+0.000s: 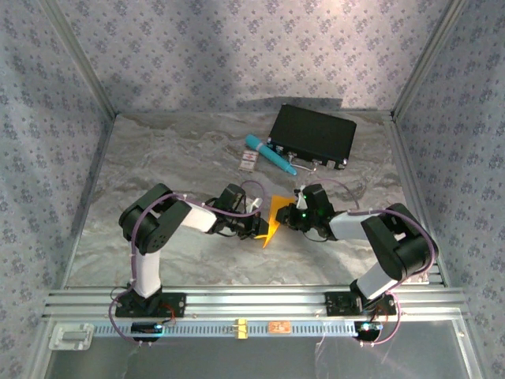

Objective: Fold a paper plane with a square sheet of paper (pick it up from the middle)
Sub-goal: Fold the wing for the fifth time at the center of the table.

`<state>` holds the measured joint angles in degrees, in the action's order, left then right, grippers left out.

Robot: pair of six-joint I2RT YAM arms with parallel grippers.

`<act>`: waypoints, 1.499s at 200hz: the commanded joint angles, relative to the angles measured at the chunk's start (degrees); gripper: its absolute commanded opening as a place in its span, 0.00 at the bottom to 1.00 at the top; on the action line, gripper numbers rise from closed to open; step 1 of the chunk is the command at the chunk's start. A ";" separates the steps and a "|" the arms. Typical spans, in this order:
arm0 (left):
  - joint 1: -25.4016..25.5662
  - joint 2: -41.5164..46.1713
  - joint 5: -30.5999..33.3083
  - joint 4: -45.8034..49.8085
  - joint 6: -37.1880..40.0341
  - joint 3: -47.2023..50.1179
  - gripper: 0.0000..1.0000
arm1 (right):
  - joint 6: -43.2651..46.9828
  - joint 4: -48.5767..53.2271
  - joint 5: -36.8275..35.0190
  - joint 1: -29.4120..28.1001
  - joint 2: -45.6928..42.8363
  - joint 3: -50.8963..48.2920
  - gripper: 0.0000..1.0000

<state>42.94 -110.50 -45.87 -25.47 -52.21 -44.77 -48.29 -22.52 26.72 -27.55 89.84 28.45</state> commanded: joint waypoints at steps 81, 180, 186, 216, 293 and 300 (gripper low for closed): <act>1.26 -4.07 2.54 2.09 0.13 -1.10 0.00 | 2.85 3.36 1.67 -0.90 -3.90 1.42 0.17; 1.16 -4.10 2.79 1.83 -0.09 -0.82 0.00 | 3.20 1.34 0.92 -0.24 1.89 3.06 0.16; 1.12 -4.16 2.85 1.75 -0.09 -0.75 0.00 | 3.25 1.26 0.96 -0.06 2.13 3.03 0.16; 1.18 -4.38 2.89 1.74 -0.09 -0.57 0.00 | 3.22 1.23 0.87 0.23 2.99 3.11 0.16; 1.18 -3.48 3.16 3.11 1.23 -0.07 0.05 | 2.77 3.98 -0.38 0.65 6.06 3.37 0.16; 1.18 -3.11 2.99 3.23 1.38 -0.05 0.07 | 2.53 4.06 -0.49 0.63 6.23 3.26 0.16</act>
<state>42.72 -111.00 -46.76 -25.28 -52.16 -45.12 -46.44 -21.19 28.53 -27.33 93.76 31.16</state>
